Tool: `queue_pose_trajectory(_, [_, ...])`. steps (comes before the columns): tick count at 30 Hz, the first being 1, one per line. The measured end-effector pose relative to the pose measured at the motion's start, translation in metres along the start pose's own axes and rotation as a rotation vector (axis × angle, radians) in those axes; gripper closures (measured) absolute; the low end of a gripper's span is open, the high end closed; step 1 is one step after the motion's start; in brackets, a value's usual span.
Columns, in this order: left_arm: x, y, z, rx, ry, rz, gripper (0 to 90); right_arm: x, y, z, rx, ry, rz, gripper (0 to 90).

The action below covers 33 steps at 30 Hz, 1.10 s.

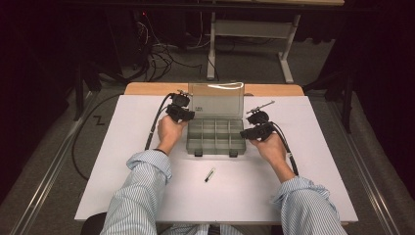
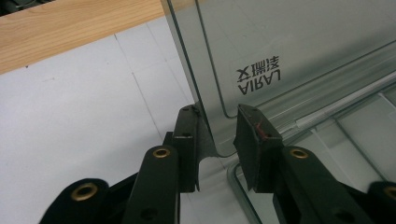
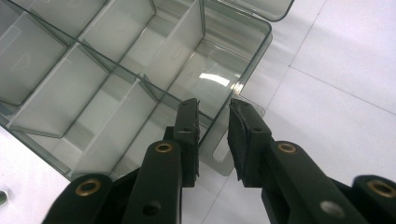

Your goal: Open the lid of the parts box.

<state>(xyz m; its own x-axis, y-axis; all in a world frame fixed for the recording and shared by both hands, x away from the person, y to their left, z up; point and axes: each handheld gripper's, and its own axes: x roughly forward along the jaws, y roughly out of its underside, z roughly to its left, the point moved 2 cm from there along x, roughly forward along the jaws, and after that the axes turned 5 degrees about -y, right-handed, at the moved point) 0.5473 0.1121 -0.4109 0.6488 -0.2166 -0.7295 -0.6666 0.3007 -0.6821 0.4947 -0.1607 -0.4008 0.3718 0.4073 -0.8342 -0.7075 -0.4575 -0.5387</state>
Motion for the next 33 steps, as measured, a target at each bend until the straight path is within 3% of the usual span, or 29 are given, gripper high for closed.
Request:
queue_pose_trajectory(18, [-0.0019, 0.0008, 0.0031, -0.02, 0.017, 0.029, 73.9, 0.0, -0.0007, -0.0004, 0.001, -0.004, 0.005, 75.7])
queue_pose_trajectory(27, [-0.0013, 0.0008, 0.0012, 0.004, -0.013, 0.026, 71.4, -0.0001, -0.0007, -0.0006, 0.001, -0.005, 0.007, 75.7])
queue_pose_trajectory(33, [-0.0015, 0.0008, 0.002, -0.01, -0.008, 0.031, 69.9, 0.0, -0.0006, -0.0009, -0.003, -0.007, 0.005, 75.7])
